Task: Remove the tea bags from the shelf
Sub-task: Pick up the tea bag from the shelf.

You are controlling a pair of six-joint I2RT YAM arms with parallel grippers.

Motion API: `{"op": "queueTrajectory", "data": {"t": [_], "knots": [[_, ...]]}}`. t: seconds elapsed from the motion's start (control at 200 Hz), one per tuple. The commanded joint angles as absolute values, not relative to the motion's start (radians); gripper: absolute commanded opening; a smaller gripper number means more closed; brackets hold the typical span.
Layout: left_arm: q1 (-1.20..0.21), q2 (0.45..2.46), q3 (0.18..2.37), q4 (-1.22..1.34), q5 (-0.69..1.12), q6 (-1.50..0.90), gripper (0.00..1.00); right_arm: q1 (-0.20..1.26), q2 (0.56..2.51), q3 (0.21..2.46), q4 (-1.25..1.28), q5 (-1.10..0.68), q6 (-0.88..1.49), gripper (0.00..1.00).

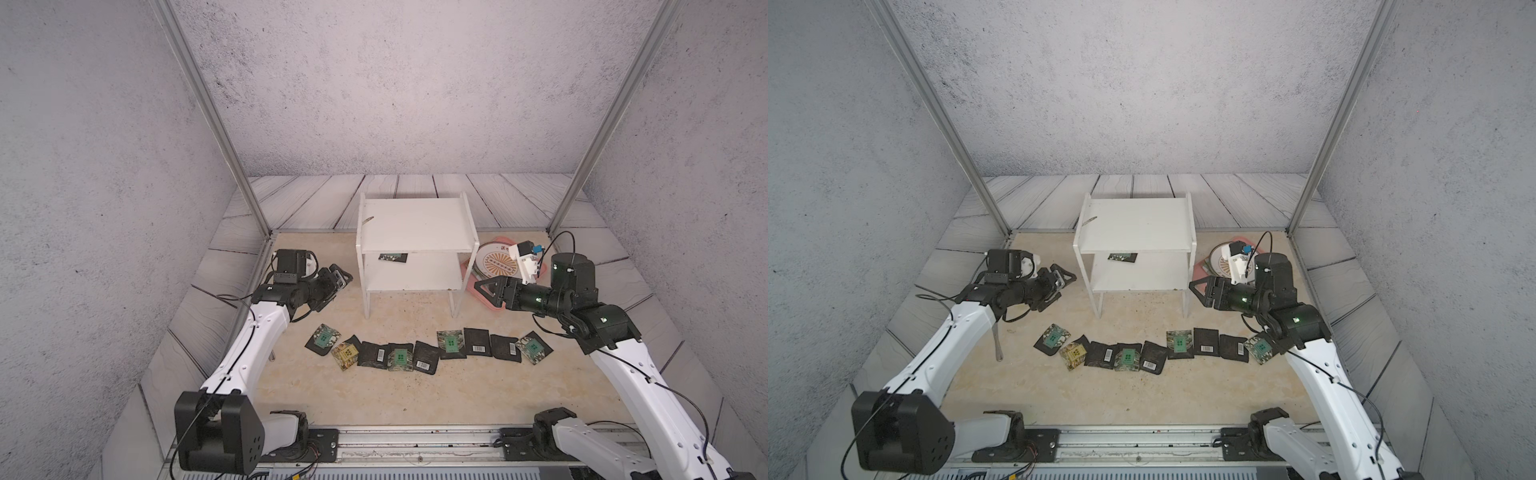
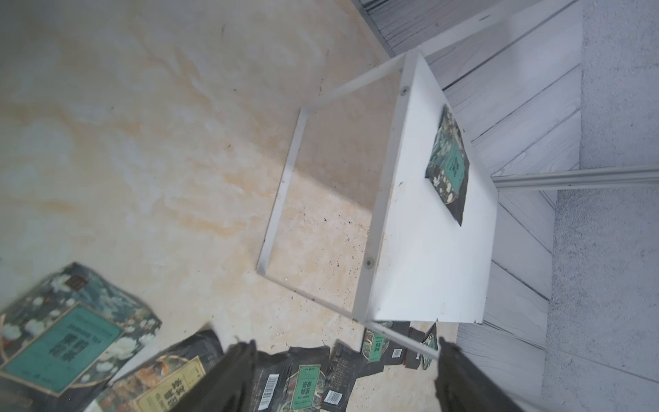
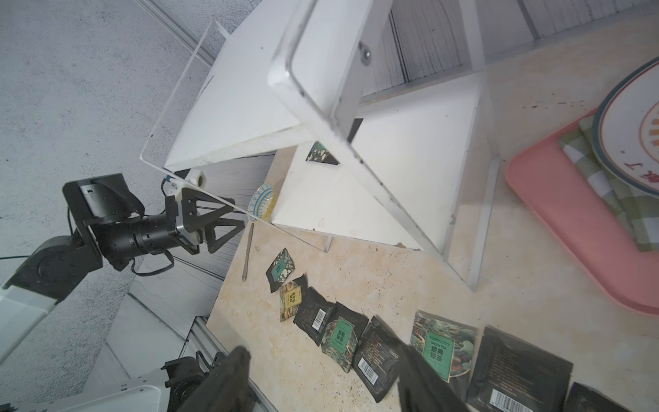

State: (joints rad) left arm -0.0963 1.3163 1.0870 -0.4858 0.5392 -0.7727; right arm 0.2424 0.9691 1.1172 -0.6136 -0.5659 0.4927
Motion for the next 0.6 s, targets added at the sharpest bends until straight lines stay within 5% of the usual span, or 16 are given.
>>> {"op": "queueTrajectory", "data": {"t": [0.0,0.085,0.105,0.595], "knots": [[-0.091,1.399,1.172,-0.477,0.629,-0.703,0.87,0.23,0.975,1.155,-0.648,-0.535,0.472,0.68],[-0.091,1.49,1.246,-0.482,0.671,-0.693,0.88,0.222,0.981,1.159,-0.642,-0.529,0.476,0.68],[-0.091,1.51,1.262,-0.483,0.682,-0.691,1.0,0.221,0.982,1.161,-0.639,-0.529,0.477,0.68],[-0.104,1.869,1.574,-0.507,0.801,-0.618,1.0,0.184,0.977,1.125,-0.612,-0.521,0.507,0.69]]}}
